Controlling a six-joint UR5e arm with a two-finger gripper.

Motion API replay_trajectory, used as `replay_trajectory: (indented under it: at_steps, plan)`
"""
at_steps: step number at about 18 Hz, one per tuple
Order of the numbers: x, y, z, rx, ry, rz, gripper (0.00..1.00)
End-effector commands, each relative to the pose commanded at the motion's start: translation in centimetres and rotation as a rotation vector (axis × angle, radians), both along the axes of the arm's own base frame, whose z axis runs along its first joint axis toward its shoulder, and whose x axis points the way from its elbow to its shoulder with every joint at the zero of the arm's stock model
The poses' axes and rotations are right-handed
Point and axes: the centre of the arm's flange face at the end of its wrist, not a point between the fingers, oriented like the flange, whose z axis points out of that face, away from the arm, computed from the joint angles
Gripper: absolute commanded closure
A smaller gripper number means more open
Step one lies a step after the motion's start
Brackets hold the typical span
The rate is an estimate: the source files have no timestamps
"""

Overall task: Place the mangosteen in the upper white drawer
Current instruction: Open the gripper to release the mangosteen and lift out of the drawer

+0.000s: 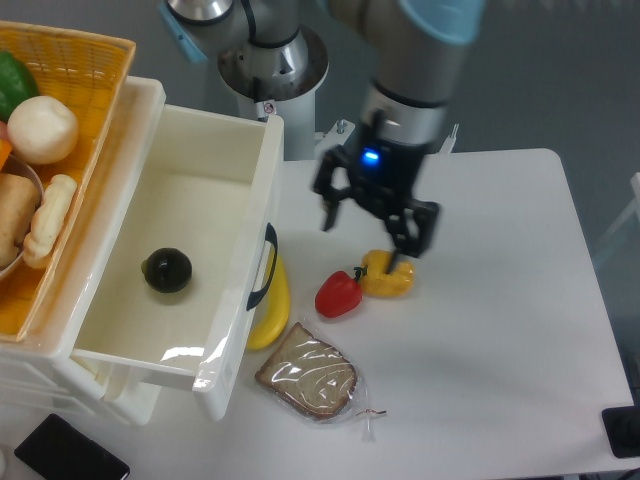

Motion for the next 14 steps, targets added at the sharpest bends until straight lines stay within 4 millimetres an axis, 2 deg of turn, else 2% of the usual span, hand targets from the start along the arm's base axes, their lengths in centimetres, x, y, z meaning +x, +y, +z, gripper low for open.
replay_trajectory:
  at_steps: [2, 3, 7, 9, 11, 14]
  plan:
    - [-3.3, -1.9, -4.1, -0.042, -0.022, 0.019, 0.0]
    - [-4.2, -2.2, -6.2, -0.059, -0.034, 0.017, 0.0]
    - [-7.6, -2.8, -11.3, -0.174, 0.027, 0.036, 0.0]
    - [-8.3, -3.3, -12.4, -0.231, 0.04, 0.038, 0.0]
    - [-9.1, -4.4, -12.6, -0.235, 0.041, 0.038, 0.0]
    - [-9.4, -5.4, -14.0, -0.283, 0.058, -0.063, 0.0]
